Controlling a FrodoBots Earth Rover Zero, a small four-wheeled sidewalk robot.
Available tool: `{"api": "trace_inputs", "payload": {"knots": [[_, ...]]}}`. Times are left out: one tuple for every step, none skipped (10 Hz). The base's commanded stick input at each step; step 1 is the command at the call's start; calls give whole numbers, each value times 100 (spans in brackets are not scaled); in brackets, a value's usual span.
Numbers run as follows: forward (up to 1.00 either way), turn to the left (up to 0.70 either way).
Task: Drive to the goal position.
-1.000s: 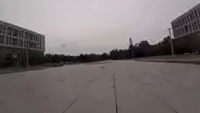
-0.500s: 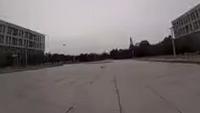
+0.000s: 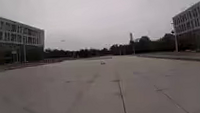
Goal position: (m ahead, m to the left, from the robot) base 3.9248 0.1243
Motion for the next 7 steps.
{"api": "trace_inputs", "payload": {"knots": [[70,0],[70,0],[70,0],[70,0],[70,0],[70,0],[70,0]]}}
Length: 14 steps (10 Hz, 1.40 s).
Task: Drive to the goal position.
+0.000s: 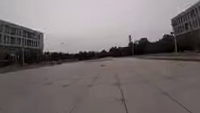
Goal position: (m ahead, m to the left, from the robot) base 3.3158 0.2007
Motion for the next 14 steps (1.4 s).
{"api": "trace_inputs", "payload": {"knots": [[70,0],[70,-27],[70,-13],[70,0],[70,0],[70,0],[70,-2],[70,-10],[70,-14],[70,-8],[70,-2],[70,-13],[70,-12],[70,-2]]}}
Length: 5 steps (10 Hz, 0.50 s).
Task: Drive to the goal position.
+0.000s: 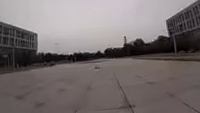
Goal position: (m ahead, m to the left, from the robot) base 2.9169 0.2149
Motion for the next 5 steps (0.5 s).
{"api": "trace_inputs", "payload": {"knots": [[70,-4],[70,-8],[70,-6],[70,-2],[70,0]]}}
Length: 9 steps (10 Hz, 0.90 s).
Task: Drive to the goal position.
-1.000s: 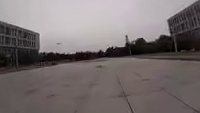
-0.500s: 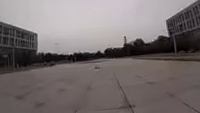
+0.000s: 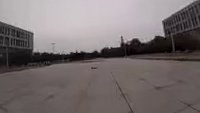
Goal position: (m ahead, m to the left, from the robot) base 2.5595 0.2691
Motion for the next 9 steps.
{"api": "trace_inputs", "payload": {"knots": [[70,0],[70,-9],[70,-18],[70,-24],[70,-22],[70,-11],[70,-1],[70,-17],[70,-13]]}}
